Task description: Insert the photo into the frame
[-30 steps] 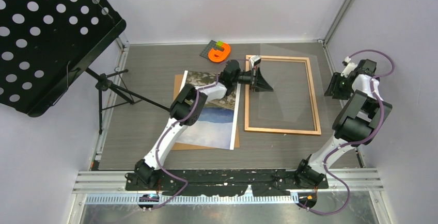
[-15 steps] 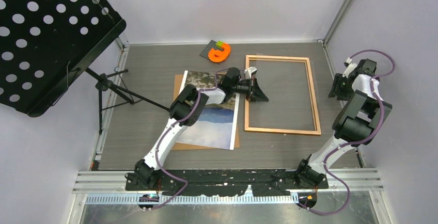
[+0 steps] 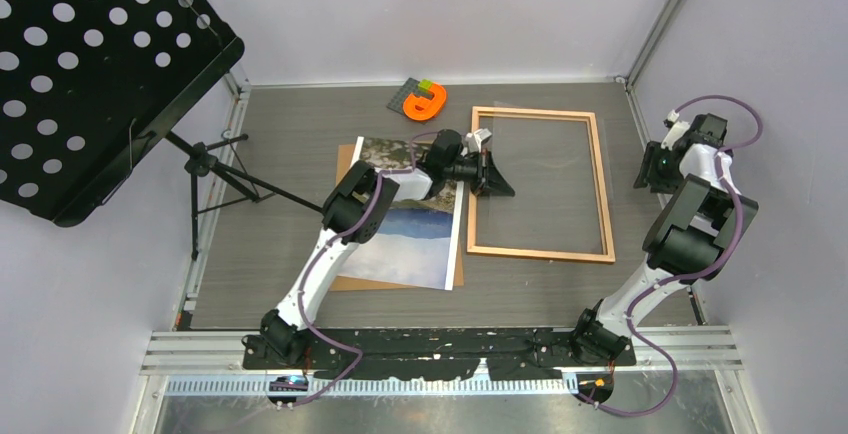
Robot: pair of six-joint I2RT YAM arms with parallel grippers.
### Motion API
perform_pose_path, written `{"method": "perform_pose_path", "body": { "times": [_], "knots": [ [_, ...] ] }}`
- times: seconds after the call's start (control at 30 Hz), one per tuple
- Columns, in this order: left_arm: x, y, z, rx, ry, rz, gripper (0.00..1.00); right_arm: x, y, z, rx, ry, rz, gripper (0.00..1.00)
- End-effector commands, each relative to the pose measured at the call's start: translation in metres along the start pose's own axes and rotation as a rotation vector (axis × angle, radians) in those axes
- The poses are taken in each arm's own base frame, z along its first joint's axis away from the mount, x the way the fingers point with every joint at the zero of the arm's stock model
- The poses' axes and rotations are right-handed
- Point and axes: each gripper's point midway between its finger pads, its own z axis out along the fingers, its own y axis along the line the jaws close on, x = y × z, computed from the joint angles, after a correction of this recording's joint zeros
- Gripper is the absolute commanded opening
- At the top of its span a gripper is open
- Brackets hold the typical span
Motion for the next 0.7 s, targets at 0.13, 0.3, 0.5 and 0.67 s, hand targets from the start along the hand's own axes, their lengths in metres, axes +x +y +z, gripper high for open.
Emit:
{"method": "perform_pose_path", "body": {
  "times": [0.13,0.3,0.5,0.67],
  "knots": [
    [-0.021,-0.056,-0.015,0.023,-0.042,0.080,0.00,-0.012,0.014,0.000,-0.028,-0.052,-0.021,0.47],
    [-0.020,-0.061,-0.017,-0.005,-0.037,0.076,0.00,-0.010,0.021,0.006,-0.039,-0.044,-0.032,0.46],
    [-0.018,-0.056,-0.020,-0.033,-0.038,0.081,0.00,-0.010,0.030,0.011,-0.062,-0.041,-0.042,0.46],
    [-0.015,-0.052,-0.020,-0.040,-0.038,0.074,0.00,-0.012,0.045,0.015,-0.105,-0.041,-0.060,0.46]
  ]
}}
